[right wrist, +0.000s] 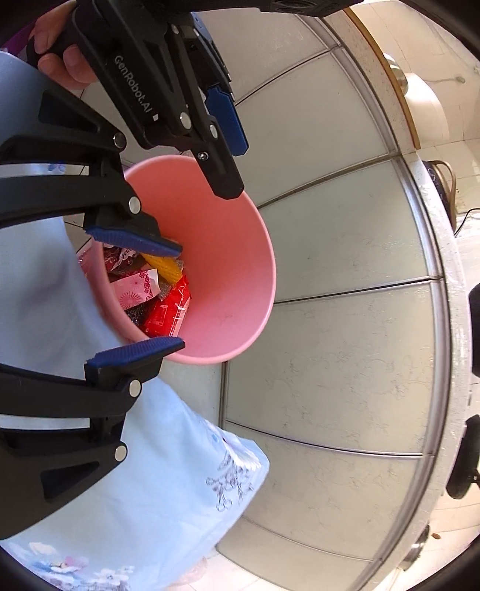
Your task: Collect trash
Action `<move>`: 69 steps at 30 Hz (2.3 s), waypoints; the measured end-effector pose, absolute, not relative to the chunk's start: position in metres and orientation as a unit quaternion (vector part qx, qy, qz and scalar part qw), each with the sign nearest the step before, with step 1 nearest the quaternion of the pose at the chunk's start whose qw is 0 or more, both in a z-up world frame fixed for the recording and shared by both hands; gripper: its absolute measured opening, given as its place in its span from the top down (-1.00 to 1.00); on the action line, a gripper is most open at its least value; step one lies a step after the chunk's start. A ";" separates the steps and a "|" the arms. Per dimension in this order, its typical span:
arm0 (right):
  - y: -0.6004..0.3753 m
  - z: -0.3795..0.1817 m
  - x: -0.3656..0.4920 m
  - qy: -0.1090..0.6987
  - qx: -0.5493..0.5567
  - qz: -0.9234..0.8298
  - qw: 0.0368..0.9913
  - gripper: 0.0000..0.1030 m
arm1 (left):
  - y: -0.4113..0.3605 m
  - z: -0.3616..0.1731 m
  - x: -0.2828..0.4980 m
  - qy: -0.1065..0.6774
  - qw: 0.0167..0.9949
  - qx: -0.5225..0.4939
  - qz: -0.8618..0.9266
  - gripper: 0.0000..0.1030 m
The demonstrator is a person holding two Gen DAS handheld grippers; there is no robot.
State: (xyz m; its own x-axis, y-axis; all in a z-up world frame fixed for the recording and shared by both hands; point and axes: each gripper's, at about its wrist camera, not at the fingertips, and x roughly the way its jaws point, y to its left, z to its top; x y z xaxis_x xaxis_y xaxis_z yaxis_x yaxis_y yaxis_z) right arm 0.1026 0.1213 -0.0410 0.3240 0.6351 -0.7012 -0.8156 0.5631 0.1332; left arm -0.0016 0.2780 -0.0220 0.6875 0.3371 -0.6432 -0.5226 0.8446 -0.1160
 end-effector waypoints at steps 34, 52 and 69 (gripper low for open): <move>0.025 -0.015 0.045 0.320 -0.107 0.407 0.849 -0.10 | 0.204 -0.001 -0.055 0.303 0.913 -0.138 0.237 -0.02; -0.011 -0.019 0.036 0.316 -0.087 0.360 0.874 -0.10 | 0.174 0.003 -0.054 0.295 0.926 -0.115 0.207 -0.02; -0.038 -0.012 0.040 0.291 -0.077 0.308 0.902 -0.10 | 0.150 0.010 -0.045 0.287 0.939 -0.097 0.161 -0.02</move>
State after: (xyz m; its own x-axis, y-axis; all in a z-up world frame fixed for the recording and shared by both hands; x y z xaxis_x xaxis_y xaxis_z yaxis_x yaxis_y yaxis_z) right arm 0.0404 -0.0385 -0.0122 0.6399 0.5118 -0.5732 -0.6012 0.7980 0.0414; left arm -0.0454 0.1500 0.0099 0.7831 0.2476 -0.5705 -0.3589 0.9291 -0.0896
